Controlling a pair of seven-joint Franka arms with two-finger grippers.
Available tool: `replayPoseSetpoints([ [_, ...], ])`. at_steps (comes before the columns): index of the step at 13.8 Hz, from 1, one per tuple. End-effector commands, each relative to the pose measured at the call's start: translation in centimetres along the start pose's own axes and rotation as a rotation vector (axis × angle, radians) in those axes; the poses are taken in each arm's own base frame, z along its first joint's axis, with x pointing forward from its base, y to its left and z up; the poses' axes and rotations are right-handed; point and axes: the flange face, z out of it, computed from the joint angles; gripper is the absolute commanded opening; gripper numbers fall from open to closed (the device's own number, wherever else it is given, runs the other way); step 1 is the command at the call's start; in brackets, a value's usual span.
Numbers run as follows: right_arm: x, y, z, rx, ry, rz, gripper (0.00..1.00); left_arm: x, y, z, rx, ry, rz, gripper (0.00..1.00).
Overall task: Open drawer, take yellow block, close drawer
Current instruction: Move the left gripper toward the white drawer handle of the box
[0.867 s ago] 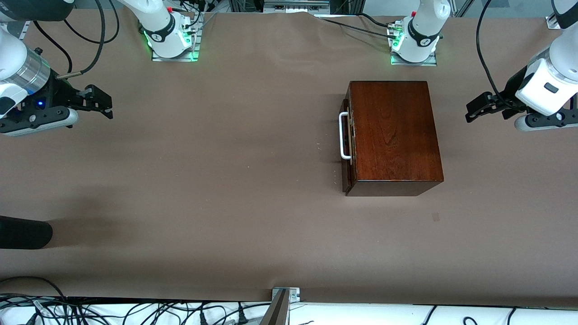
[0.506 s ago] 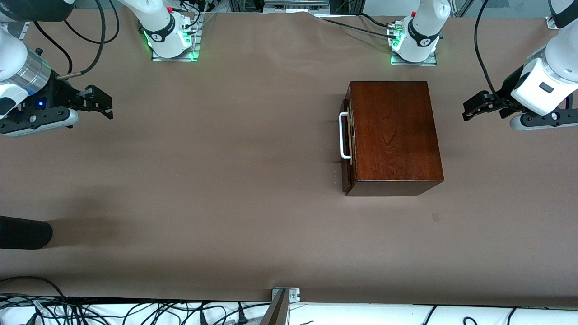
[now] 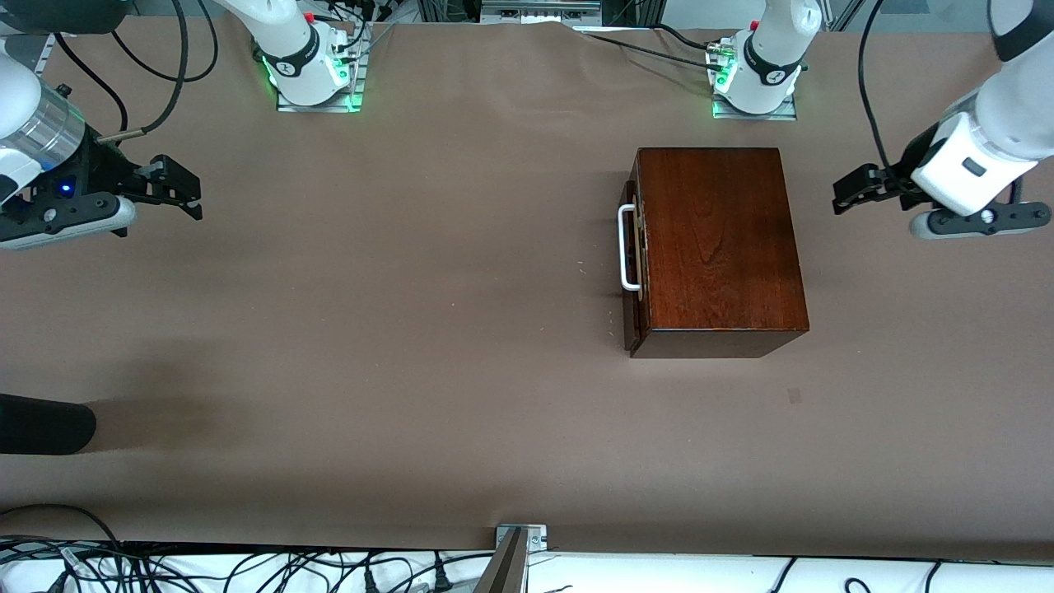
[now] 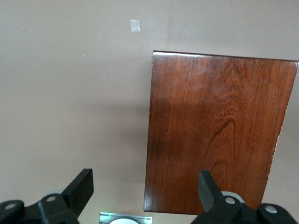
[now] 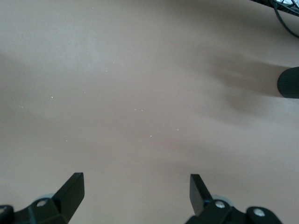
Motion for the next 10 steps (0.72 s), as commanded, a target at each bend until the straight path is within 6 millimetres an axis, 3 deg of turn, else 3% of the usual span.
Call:
replayPoseSetpoints([
  [1,0.4,-0.1,-0.3,0.016,-0.001,-0.005,1.00,1.0,1.6,-0.1,-0.009,-0.071,0.018,1.00],
  [4,0.5,-0.2,-0.4,0.017,0.003,-0.005,1.00,0.2,6.0,0.5,-0.004,-0.083,0.134,1.00],
  [7,0.4,-0.4,-0.2,0.017,-0.006,-0.009,1.00,-0.8,16.3,3.5,0.017,-0.063,0.252,1.00],
  [10,0.4,0.0,-0.3,0.018,-0.004,0.000,1.00,-1.4,24.7,6.2,0.037,-0.029,0.131,1.00],
])
